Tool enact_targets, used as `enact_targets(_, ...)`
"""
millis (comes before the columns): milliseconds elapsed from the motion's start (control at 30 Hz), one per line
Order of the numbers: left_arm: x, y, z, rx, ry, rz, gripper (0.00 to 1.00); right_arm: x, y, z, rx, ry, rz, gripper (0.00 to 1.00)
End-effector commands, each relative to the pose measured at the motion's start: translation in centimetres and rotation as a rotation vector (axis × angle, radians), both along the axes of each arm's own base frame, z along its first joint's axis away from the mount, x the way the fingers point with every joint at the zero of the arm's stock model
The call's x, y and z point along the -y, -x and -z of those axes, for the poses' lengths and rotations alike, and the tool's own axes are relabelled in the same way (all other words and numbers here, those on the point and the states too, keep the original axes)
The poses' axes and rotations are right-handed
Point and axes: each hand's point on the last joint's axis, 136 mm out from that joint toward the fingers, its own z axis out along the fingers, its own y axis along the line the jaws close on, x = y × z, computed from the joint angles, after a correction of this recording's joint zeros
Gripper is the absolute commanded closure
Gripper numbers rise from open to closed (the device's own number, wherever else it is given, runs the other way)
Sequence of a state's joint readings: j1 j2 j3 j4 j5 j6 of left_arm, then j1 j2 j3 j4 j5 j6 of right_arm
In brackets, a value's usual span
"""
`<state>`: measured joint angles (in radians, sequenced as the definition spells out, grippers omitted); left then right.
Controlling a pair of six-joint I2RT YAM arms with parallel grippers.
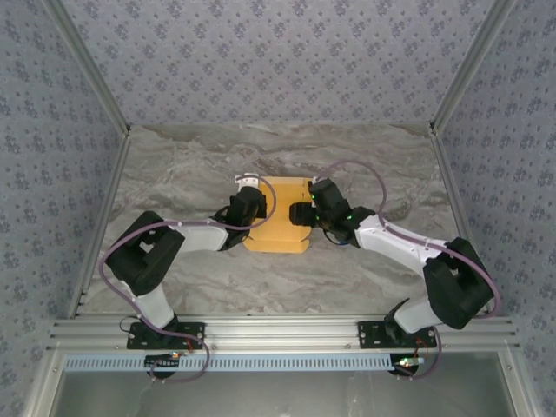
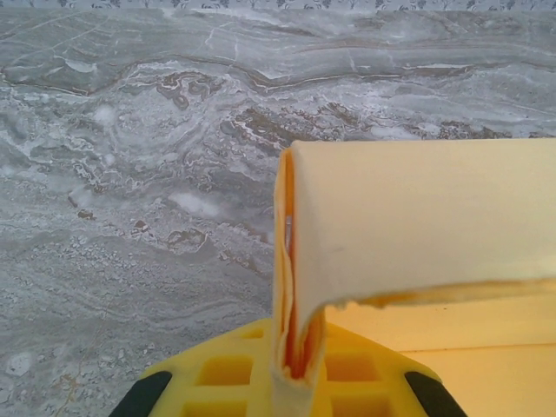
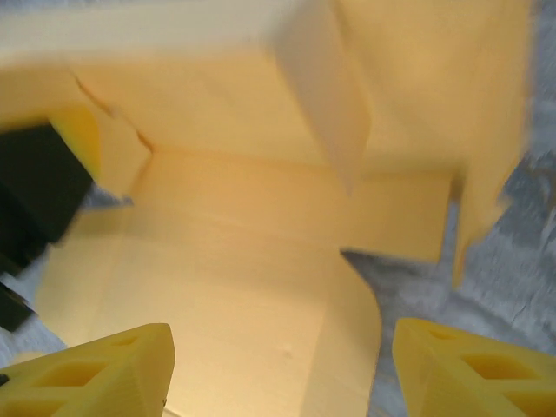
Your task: Fold the paper box
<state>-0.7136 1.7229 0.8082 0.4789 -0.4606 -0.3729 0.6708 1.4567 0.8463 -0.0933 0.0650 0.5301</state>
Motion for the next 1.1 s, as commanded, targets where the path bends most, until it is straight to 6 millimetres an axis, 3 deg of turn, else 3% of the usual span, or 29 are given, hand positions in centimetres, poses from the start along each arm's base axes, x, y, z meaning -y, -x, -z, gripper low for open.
enact_targets(0, 0.2, 0.0, -1.9, 0.022, 0.047, -0.004, 0.95, 0.0, -0.8, 1.3, 0.022, -0.003, 0.023, 0.3)
enact_targets(267, 0.2, 0.3, -2.2, 0.022, 0.052, 0.001, 0.95, 0.7, -3.1, 2.2, 0.06, -0.03, 0.113, 0.27)
enact_targets(567, 0.2, 0.3, -2.3, 0.025, 0.055, 0.004, 0.95, 1.0, -4.9, 1.5, 0.111, -0.08, 0.143, 0.27)
enact_targets(767, 0.2, 0.4, -2.1, 0.021, 0.055, 0.007, 0.95, 1.0, -5.3, 0.0, 0.161, -0.095, 0.129, 0.3)
enact_targets(1067, 0.4, 0.3, -1.8, 0.015, 0.057, 0.009, 0.95, -0.8, -4.8, -0.9, 0.2, -0.147, 0.038, 0.38)
